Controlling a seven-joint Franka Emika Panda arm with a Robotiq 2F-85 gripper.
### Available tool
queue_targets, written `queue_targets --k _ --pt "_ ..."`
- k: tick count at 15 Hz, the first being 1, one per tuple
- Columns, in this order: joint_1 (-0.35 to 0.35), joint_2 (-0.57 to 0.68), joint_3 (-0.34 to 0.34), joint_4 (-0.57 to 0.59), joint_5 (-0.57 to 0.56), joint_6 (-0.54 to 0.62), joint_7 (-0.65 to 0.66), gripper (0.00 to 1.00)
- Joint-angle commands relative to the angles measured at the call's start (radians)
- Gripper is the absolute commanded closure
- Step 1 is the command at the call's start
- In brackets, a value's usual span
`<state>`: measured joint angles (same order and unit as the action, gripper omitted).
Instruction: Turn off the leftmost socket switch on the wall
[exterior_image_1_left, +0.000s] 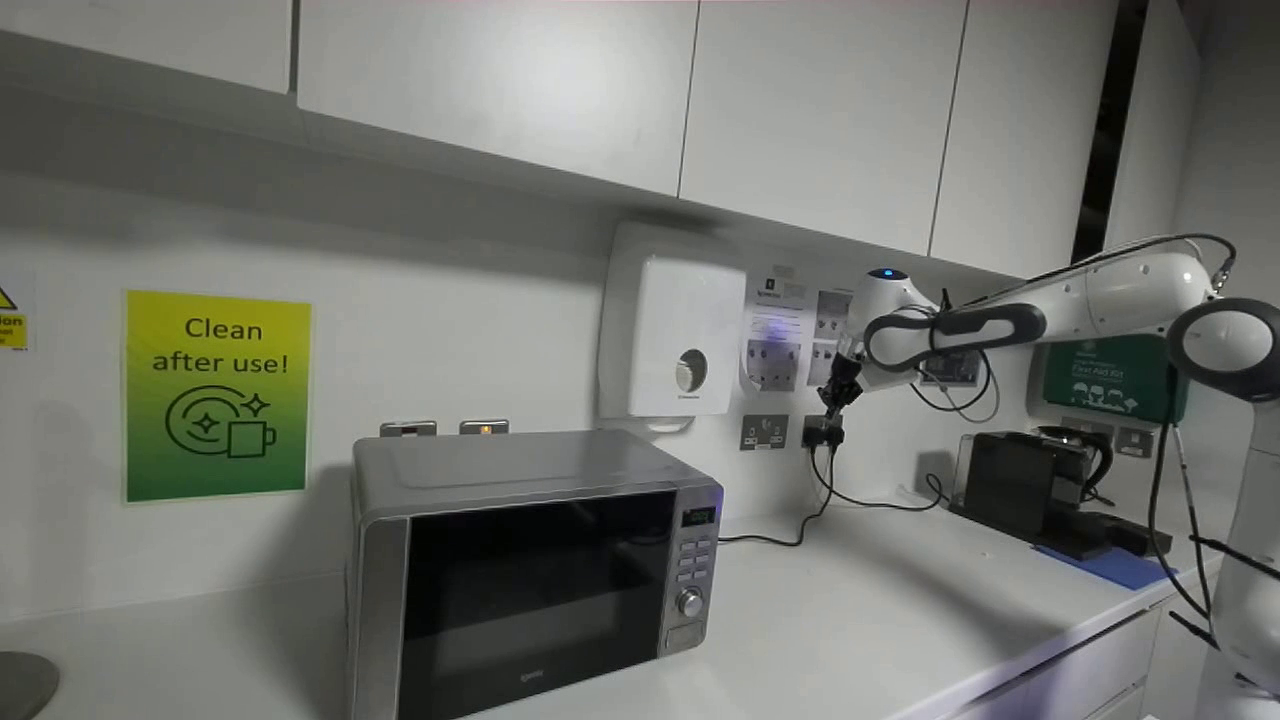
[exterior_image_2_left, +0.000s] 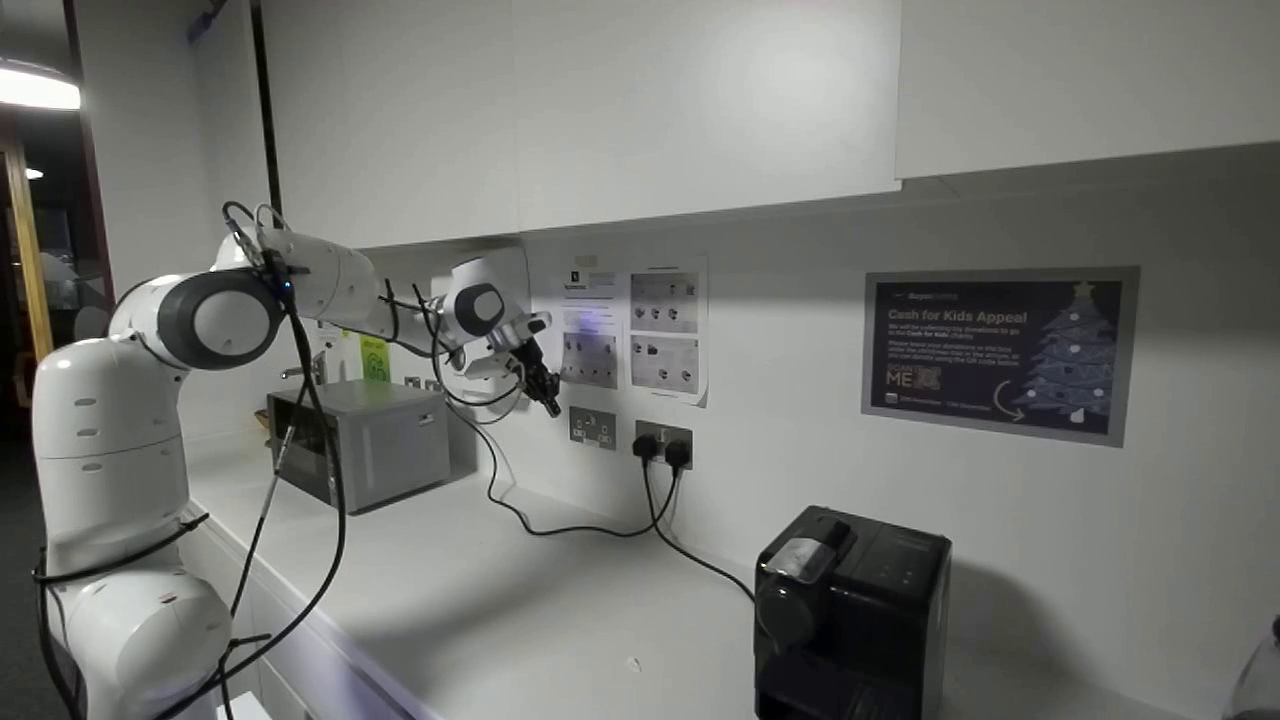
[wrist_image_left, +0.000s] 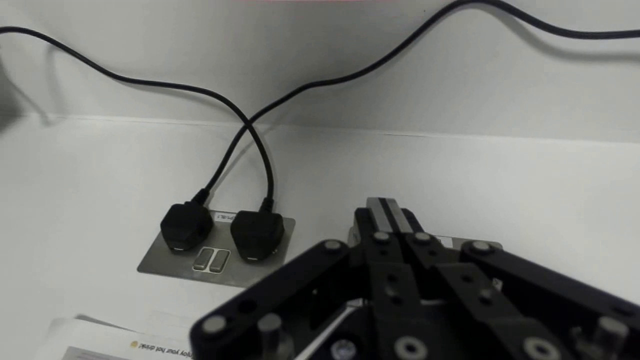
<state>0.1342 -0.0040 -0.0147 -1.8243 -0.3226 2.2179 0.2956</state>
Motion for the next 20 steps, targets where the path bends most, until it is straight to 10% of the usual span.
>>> queue_targets --k 1,20 --pt "-0.032 -0.112 0.033 -0.071 -0.017 -0.087 -0.015 1.00" --pt "-0.055 -0.300 0.066 -0.086 0.053 -0.390 -0.195 1.00"
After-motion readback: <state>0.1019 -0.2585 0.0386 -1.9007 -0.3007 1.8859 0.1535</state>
